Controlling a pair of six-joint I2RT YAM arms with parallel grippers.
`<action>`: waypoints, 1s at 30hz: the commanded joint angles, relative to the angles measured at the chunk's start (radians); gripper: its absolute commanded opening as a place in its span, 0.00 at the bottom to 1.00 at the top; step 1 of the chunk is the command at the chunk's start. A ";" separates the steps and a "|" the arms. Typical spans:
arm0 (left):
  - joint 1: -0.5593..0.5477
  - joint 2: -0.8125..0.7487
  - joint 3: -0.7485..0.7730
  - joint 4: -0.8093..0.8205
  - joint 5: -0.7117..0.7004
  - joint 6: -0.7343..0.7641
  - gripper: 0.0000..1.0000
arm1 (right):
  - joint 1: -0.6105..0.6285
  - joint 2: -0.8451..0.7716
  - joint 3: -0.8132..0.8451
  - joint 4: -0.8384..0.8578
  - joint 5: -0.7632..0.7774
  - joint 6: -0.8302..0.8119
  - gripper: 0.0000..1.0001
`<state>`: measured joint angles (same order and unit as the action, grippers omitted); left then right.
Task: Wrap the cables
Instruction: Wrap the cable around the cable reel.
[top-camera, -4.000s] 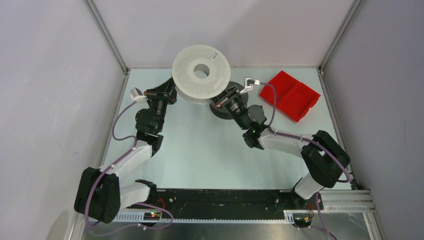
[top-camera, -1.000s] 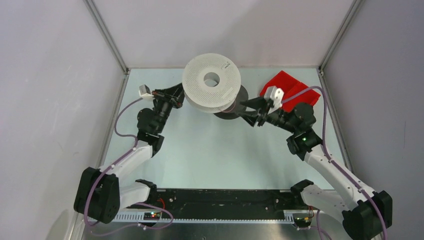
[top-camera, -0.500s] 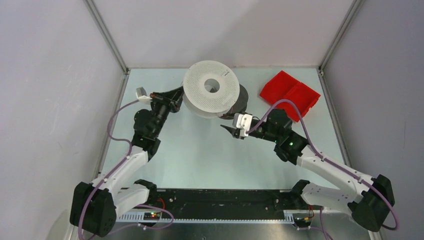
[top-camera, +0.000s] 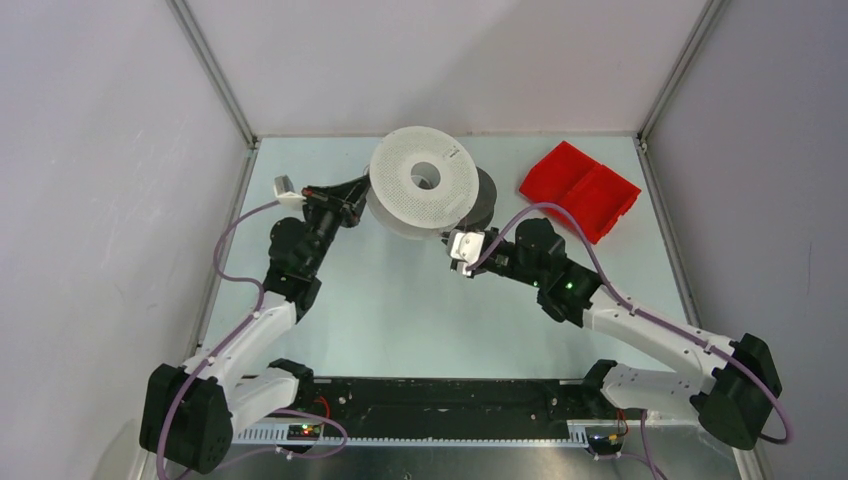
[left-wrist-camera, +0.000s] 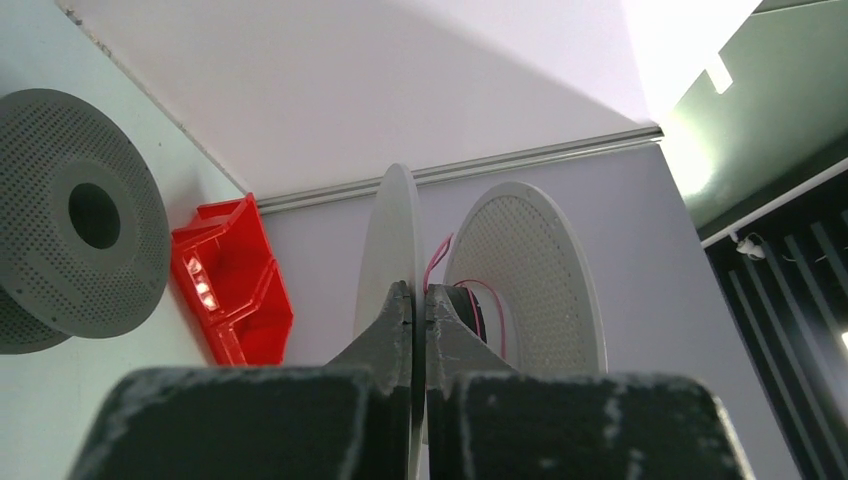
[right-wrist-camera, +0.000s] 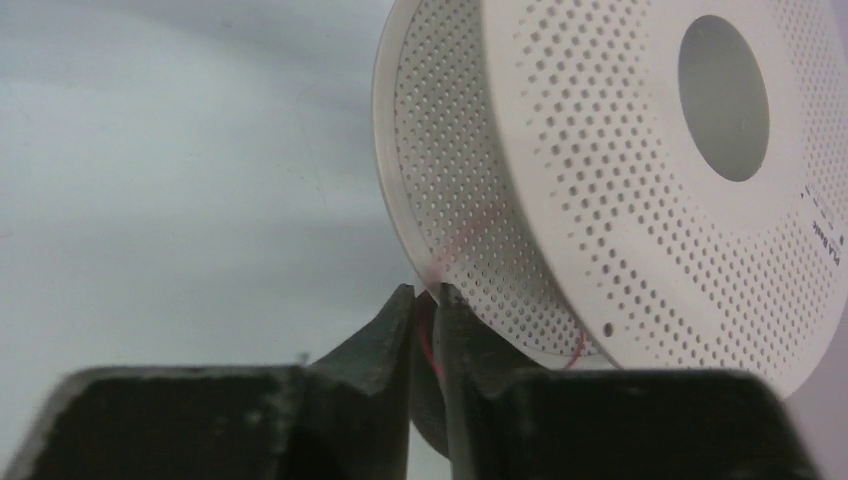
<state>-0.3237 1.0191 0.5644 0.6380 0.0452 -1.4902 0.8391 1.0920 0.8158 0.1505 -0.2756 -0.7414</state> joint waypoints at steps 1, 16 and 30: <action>0.005 -0.020 0.039 0.077 -0.031 0.010 0.00 | 0.016 0.004 0.044 0.023 0.050 -0.014 0.09; -0.003 -0.022 0.013 0.036 -0.092 0.222 0.00 | 0.048 0.092 0.044 0.254 0.004 0.284 0.00; 0.011 -0.043 -0.007 -0.016 -0.096 0.111 0.00 | 0.043 -0.016 -0.200 0.347 0.077 0.052 0.31</action>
<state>-0.3202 1.0023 0.5514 0.5480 -0.0410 -1.2964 0.8825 1.0473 0.6369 0.3668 -0.2489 -0.6167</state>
